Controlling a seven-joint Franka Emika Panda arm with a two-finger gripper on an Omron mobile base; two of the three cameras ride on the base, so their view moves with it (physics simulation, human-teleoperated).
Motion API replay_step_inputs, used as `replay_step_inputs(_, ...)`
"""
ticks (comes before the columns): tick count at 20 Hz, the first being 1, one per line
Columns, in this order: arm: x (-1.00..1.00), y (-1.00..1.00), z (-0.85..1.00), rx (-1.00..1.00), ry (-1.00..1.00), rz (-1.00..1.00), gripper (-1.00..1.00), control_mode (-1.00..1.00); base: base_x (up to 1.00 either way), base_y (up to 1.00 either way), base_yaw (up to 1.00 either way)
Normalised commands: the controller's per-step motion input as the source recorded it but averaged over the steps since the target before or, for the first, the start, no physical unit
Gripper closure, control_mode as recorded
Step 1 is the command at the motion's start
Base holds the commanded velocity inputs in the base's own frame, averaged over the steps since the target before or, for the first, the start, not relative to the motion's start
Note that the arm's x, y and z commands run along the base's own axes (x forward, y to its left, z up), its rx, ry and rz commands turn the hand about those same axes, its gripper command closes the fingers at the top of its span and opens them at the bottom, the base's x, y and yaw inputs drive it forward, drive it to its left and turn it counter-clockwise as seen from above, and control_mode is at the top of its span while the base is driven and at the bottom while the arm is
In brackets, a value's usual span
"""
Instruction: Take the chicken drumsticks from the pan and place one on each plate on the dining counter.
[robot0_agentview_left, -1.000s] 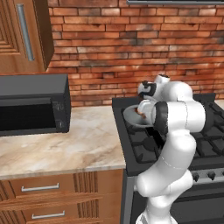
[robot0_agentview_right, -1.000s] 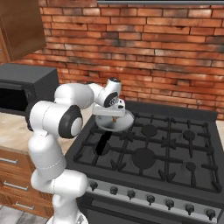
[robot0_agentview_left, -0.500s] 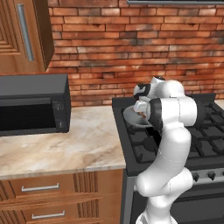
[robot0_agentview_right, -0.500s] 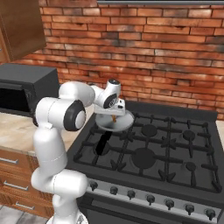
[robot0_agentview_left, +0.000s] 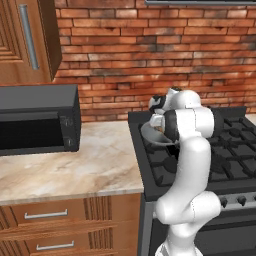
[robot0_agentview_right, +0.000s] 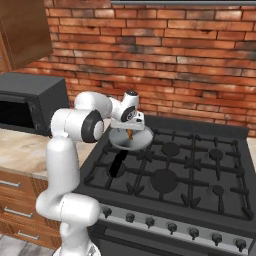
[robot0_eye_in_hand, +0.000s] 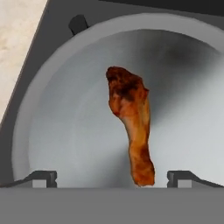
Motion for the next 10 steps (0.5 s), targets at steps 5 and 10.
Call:
replay_step_inputs(5, 0.25, 0.0, -0.48, -0.05, -0.01, -0.02, -1.0, -1.0, 0.0, 0.0, 0.0)
replay_step_inputs(10, 0.3, 0.0, -0.42, -0.04, -0.01, -0.03, -1.0, -1.0, 0.0, 0.0, 0.0)
